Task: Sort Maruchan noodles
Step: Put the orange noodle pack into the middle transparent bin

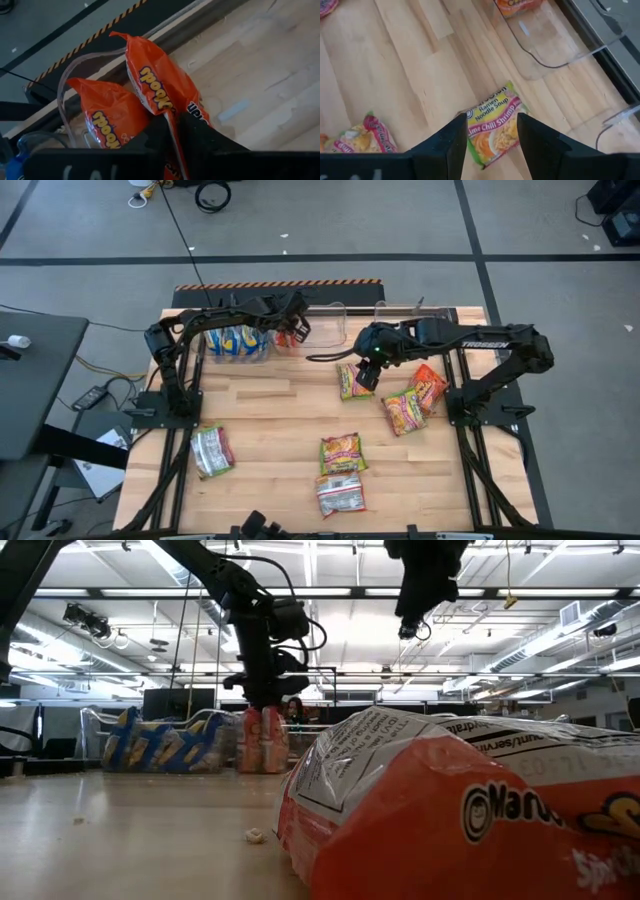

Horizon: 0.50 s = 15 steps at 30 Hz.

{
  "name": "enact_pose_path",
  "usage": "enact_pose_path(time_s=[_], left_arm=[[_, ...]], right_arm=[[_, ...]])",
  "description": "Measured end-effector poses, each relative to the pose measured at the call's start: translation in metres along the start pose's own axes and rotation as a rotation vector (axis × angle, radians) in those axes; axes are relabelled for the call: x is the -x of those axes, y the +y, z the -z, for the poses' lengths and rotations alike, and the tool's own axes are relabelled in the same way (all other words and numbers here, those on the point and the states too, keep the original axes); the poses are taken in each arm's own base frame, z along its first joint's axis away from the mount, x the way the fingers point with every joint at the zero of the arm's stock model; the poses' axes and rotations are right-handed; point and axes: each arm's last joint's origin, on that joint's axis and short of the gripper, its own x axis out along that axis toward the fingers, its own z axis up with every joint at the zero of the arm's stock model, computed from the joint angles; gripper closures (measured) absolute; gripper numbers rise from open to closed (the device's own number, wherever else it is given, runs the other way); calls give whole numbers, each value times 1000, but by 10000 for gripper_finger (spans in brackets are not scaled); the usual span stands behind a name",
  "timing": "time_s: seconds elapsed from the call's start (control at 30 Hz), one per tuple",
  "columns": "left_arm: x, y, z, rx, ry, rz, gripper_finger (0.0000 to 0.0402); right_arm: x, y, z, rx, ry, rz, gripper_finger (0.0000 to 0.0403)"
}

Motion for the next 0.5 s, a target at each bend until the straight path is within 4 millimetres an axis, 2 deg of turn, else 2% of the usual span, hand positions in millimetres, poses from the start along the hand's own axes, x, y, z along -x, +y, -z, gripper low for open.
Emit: enact_pose_path(time_s=[0.27,0.5], left_arm=[[5,4,-2,-28,46,2,341],[1,9,1,-72,94,1,341]], right_arm=[[-19,-8,-2,-32,-55,-41,224],[-48,-22,4,-75,-103,-20,224]])
